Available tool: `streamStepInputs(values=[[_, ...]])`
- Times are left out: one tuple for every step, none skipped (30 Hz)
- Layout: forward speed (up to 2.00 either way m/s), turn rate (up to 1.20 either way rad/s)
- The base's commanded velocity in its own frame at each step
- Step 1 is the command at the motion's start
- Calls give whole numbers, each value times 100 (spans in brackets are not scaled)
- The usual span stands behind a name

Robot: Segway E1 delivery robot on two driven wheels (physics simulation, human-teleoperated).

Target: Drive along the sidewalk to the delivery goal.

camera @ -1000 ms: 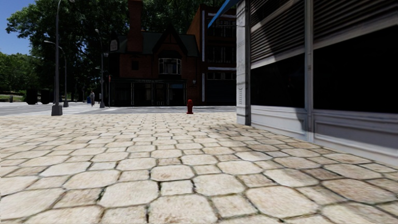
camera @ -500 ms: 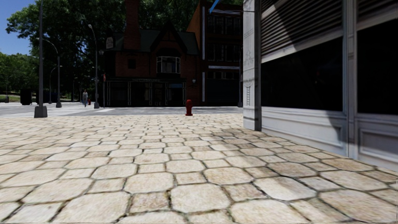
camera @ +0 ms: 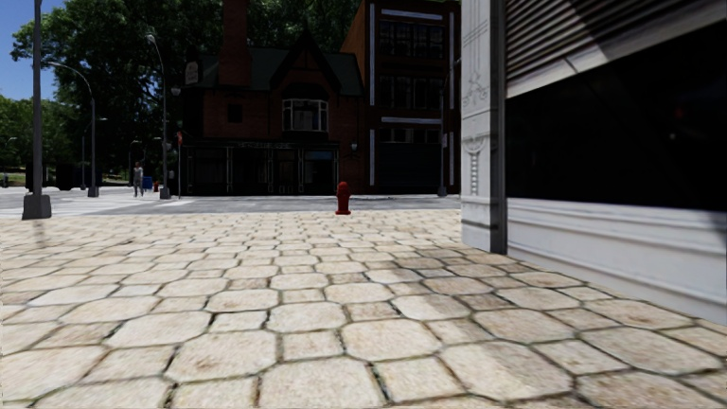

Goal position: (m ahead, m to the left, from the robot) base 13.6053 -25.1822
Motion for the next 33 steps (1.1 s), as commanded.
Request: streamStepInputs(values=[[200,0],[200,0],[200,0],[200,0],[200,0],[200,0],[200,0],[200,0],[200,0],[200,0],[200,0],[200,0],[200,0],[200,0],[200,0],[200,0],[200,0],[200,0],[200,0],[200,0],[200,0],[200,0],[200,0],[200,0],[200,0],[200,0],[200,0],[200,0],[200,0],[200,0],[200,0],[200,0],[200,0]])
